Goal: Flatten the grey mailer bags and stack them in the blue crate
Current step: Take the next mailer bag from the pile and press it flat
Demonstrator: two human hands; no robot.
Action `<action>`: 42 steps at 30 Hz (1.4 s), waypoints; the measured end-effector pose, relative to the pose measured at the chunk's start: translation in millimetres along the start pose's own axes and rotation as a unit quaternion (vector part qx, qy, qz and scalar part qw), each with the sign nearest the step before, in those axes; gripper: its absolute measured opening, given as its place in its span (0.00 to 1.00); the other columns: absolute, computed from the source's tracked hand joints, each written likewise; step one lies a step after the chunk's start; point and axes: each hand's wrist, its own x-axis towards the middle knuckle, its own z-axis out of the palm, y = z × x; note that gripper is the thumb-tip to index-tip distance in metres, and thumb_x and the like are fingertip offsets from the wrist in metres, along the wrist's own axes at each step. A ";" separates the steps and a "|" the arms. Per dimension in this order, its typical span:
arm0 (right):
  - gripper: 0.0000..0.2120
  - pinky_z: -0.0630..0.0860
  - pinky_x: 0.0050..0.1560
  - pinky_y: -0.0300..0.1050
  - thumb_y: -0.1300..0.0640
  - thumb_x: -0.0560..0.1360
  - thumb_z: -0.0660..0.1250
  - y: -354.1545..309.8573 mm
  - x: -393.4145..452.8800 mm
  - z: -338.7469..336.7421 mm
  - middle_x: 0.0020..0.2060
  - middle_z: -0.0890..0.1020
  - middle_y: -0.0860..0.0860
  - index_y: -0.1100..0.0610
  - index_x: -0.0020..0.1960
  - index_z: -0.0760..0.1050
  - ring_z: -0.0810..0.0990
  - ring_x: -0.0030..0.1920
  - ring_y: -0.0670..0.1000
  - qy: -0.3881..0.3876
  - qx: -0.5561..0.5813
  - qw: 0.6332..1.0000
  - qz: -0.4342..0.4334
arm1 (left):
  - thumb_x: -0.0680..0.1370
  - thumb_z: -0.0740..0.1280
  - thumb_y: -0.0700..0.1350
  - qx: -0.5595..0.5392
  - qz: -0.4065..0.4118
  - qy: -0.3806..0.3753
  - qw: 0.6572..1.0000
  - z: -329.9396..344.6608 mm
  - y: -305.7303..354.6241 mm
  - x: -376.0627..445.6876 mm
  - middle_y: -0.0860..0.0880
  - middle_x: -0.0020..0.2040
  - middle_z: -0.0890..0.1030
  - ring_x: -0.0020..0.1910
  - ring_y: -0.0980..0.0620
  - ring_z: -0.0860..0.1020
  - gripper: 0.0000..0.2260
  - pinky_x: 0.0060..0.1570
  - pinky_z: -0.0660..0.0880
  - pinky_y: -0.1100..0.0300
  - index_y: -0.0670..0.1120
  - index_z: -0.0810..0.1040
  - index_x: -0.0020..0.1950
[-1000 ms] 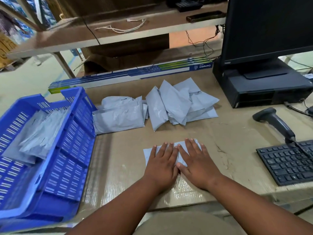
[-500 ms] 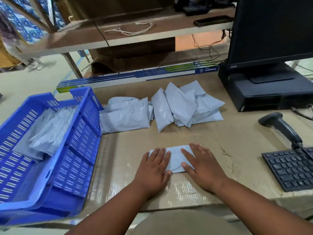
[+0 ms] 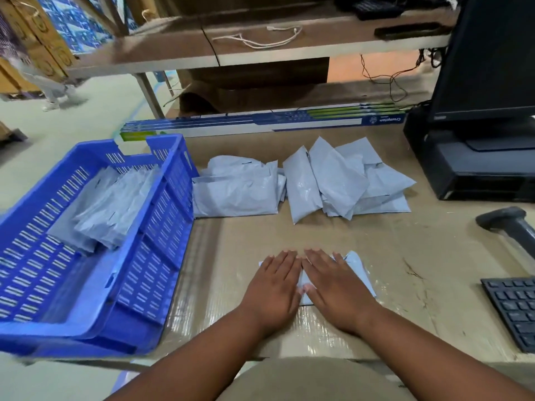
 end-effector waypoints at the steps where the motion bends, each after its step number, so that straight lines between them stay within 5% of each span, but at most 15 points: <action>1: 0.31 0.49 0.83 0.58 0.39 0.86 0.47 3.5 -2.4 0.3 0.85 0.55 0.51 0.51 0.85 0.55 0.53 0.84 0.54 -0.008 -0.003 1.000 0.002 | 0.87 0.54 0.57 0.005 -0.002 0.000 1.000 -0.1 -2.7 -1.8 0.43 0.83 0.65 0.83 0.44 0.61 0.28 0.80 0.60 0.42 0.43 0.66 0.83; 8: 0.41 0.35 0.83 0.57 0.23 0.78 0.33 41.3 -23.4 -6.7 0.84 0.34 0.43 0.42 0.86 0.38 0.32 0.83 0.48 -0.034 0.013 0.995 0.092 | 0.87 0.44 0.63 0.023 -0.049 -0.044 0.998 -7.2 -45.5 -30.8 0.52 0.87 0.45 0.86 0.54 0.43 0.32 0.83 0.47 0.45 0.49 0.51 0.87; 13: 0.46 0.36 0.83 0.57 0.25 0.73 0.22 68.8 -35.4 -7.3 0.84 0.34 0.42 0.42 0.86 0.39 0.32 0.83 0.46 -0.040 0.027 0.991 0.128 | 0.86 0.40 0.65 0.032 -0.053 -0.053 0.997 -11.4 -68.7 -42.8 0.53 0.87 0.45 0.85 0.55 0.42 0.33 0.82 0.49 0.43 0.51 0.50 0.87; 17: 0.39 0.36 0.83 0.58 0.31 0.80 0.34 51.7 -25.7 -14.7 0.86 0.39 0.47 0.48 0.87 0.44 0.33 0.84 0.48 0.003 0.056 0.987 0.148 | 0.87 0.46 0.61 -0.020 -0.082 -0.021 0.996 -20.2 -48.1 -24.3 0.46 0.87 0.52 0.86 0.48 0.48 0.32 0.83 0.51 0.43 0.46 0.55 0.86; 22: 0.35 0.44 0.84 0.53 0.44 0.82 0.43 -5.6 -3.0 -6.2 0.86 0.48 0.51 0.54 0.86 0.50 0.45 0.85 0.51 0.020 0.085 0.996 0.031 | 0.84 0.57 0.49 -0.072 0.040 -0.004 0.997 -4.8 5.4 17.1 0.41 0.82 0.67 0.81 0.41 0.65 0.27 0.79 0.63 0.40 0.43 0.67 0.82; 28: 0.33 0.49 0.84 0.55 0.38 0.86 0.47 3.0 -4.9 4.5 0.86 0.52 0.50 0.52 0.87 0.50 0.50 0.85 0.52 0.015 0.044 0.999 0.019 | 0.86 0.55 0.53 -0.011 0.061 0.001 0.998 4.0 -4.0 12.4 0.45 0.83 0.65 0.83 0.45 0.61 0.27 0.80 0.59 0.43 0.44 0.65 0.83; 37: 0.41 0.37 0.83 0.56 0.26 0.77 0.27 48.7 -24.0 -1.9 0.85 0.36 0.43 0.43 0.86 0.38 0.33 0.84 0.46 -0.016 0.024 0.997 0.077 | 0.83 0.50 0.72 0.017 -0.037 -0.047 0.998 -9.0 -54.0 -23.8 0.52 0.87 0.46 0.85 0.54 0.43 0.39 0.83 0.47 0.46 0.50 0.51 0.87; 42: 0.39 0.41 0.84 0.55 0.27 0.81 0.34 63.0 -33.8 -2.2 0.85 0.38 0.43 0.44 0.86 0.41 0.33 0.83 0.44 0.008 0.032 0.997 0.072 | 0.81 0.50 0.75 -0.019 -0.050 -0.076 0.996 -23.9 -60.7 -20.0 0.54 0.87 0.49 0.86 0.54 0.46 0.41 0.83 0.49 0.46 0.52 0.51 0.87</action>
